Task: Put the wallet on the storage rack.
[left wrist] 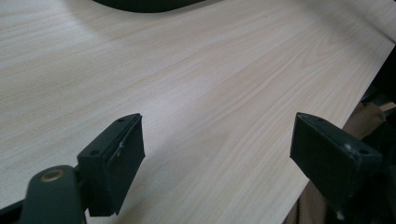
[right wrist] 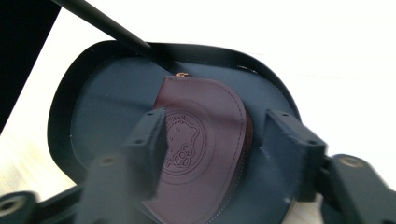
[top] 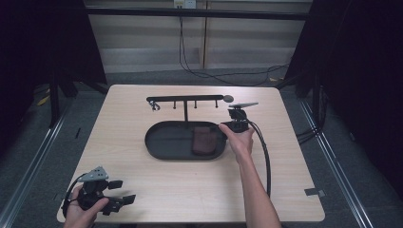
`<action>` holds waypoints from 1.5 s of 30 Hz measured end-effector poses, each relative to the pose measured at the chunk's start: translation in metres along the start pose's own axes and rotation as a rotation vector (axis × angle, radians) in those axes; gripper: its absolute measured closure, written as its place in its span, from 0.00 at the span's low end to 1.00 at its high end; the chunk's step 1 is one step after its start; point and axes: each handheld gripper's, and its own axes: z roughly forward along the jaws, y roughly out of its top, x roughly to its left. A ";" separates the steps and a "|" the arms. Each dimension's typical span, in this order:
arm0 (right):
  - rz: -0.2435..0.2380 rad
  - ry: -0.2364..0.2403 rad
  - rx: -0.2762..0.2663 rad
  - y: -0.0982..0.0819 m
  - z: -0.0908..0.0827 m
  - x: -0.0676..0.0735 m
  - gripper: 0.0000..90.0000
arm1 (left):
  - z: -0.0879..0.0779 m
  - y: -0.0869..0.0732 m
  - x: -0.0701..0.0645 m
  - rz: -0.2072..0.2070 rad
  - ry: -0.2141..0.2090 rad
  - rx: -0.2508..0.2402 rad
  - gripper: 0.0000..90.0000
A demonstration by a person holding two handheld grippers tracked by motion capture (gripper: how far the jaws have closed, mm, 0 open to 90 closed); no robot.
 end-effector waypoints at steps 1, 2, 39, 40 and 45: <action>-0.008 -0.006 -0.003 0.000 -0.001 0.001 0.40 | 0.000 0.000 0.000 -0.003 0.000 -0.001 0.19; -0.015 -0.010 -0.003 0.000 -0.003 0.002 0.35 | 0.000 0.000 0.000 -0.004 0.001 -0.002 0.19; -0.167 -0.135 -0.199 -0.082 -0.085 -0.004 0.25 | -0.002 0.000 0.004 -0.030 0.031 -0.014 0.22; -0.168 -0.133 -0.190 -0.085 -0.087 -0.006 0.25 | -0.002 0.000 0.005 -0.036 0.032 -0.016 0.22; -0.178 -0.117 -0.167 -0.104 -0.098 -0.013 0.24 | -0.002 0.000 0.009 -0.048 0.044 -0.017 0.22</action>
